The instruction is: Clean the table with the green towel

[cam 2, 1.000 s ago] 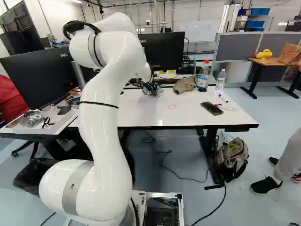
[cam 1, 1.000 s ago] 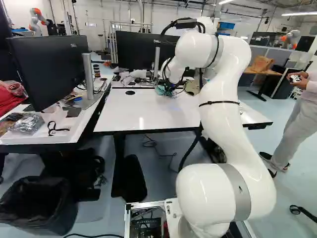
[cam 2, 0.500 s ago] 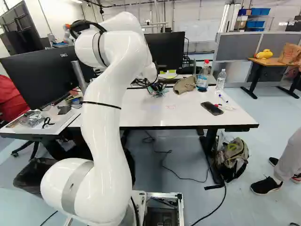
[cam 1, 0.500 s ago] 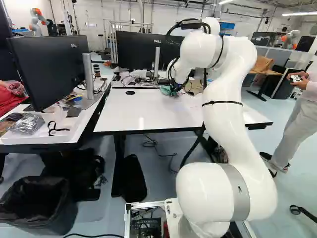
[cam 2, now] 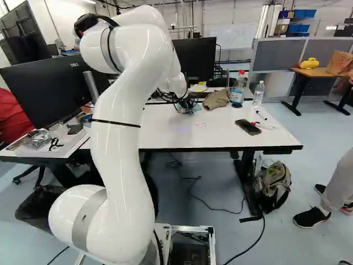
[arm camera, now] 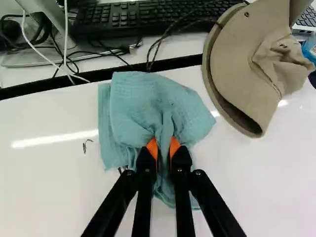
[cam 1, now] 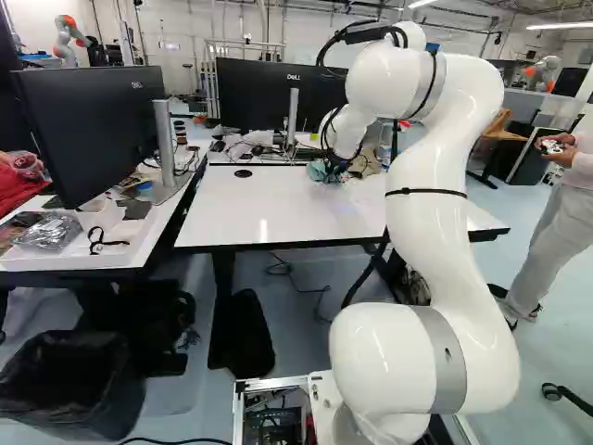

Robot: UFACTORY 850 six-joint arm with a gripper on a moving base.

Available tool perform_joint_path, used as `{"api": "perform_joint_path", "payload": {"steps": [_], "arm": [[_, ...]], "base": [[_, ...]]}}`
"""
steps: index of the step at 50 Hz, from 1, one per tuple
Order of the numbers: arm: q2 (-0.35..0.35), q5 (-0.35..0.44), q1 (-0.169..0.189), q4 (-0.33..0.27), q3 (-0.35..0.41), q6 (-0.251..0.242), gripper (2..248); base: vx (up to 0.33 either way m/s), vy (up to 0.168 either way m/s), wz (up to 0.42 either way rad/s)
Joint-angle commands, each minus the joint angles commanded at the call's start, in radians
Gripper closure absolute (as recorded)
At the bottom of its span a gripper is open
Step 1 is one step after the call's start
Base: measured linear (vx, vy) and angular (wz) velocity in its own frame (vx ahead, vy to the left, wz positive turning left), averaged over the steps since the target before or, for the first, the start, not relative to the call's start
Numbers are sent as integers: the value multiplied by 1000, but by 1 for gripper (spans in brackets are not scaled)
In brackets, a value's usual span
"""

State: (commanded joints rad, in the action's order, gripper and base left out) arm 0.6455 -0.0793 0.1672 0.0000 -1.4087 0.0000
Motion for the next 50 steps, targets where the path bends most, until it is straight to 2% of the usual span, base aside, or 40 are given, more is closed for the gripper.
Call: {"api": "perform_joint_path", "payload": {"steps": [19, 50], "arm": [[-69, 0, -15, 0, 96, 0, 204], [-70, 0, -98, 0, 97, 0, 204]], "base": [[0, 0, 0], [0, -1, -6]]}}
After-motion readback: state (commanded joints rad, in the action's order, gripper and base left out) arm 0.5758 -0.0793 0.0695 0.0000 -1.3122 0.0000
